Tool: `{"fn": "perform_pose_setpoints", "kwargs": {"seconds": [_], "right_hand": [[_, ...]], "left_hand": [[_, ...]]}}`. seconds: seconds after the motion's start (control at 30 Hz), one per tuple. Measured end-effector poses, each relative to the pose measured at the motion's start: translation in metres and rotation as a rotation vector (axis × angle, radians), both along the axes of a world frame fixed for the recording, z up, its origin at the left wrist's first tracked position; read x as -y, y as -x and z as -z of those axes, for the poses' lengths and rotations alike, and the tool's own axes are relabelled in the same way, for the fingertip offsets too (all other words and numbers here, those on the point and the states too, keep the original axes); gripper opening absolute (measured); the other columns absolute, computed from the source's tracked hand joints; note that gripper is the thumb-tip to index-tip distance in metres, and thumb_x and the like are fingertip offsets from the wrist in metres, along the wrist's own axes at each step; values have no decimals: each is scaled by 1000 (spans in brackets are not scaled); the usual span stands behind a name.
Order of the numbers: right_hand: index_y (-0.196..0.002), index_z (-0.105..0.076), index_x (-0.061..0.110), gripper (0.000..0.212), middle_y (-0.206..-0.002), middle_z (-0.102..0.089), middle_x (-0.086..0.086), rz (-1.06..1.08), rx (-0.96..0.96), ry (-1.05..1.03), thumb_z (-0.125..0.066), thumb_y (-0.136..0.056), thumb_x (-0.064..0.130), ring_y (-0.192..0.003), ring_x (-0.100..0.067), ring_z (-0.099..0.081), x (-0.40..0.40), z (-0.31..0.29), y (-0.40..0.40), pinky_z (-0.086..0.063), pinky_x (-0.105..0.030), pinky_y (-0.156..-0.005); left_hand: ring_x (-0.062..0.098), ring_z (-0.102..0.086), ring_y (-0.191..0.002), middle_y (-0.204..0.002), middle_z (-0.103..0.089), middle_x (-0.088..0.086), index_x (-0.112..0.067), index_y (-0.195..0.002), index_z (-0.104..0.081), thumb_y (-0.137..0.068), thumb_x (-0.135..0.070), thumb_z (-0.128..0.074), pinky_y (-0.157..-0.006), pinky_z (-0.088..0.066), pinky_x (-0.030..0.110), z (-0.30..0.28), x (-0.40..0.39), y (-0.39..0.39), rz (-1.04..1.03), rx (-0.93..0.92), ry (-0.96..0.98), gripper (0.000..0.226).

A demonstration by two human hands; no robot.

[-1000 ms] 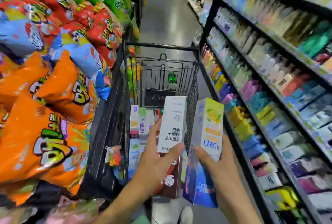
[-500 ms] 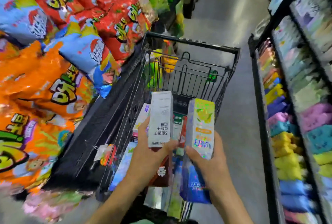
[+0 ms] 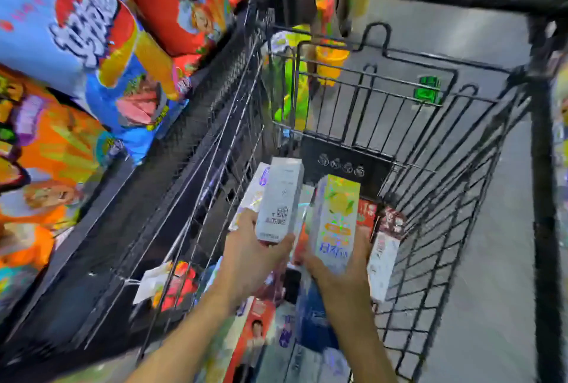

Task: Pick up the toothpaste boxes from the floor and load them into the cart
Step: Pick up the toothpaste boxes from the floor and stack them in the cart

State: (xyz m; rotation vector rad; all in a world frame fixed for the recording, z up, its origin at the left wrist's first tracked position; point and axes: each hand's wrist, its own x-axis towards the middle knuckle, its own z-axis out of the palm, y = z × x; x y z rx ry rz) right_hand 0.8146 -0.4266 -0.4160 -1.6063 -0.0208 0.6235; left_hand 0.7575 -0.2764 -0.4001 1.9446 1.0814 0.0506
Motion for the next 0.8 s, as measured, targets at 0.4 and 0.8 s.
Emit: {"fn": "perform_pose_setpoints", "kwargs": {"seconds": [0.4,0.8], "right_hand": [[-121,-51,40,59,-112,-63,11,58,59,236,-84,-75,24,-98,-4,-64,-67,153,-32,-51,-16,-83],[-112,-56,38,47,-102,-71,14,38,56,307,-83,-79,18,-90,3,-68,-96,168,-48,-51,-11,-74]], "left_hand": [[31,-46,-95,-95,-53,15,-2,-91,-56,-68,-66,-59,-85,-39,39,173,-74,-46,212,-143,-472,68],[39,-48,-122,-129,-52,18,-5,-127,-53,-86,-46,-62,-105,-40,52,185,-78,-54,247,-12,-543,59]]}}
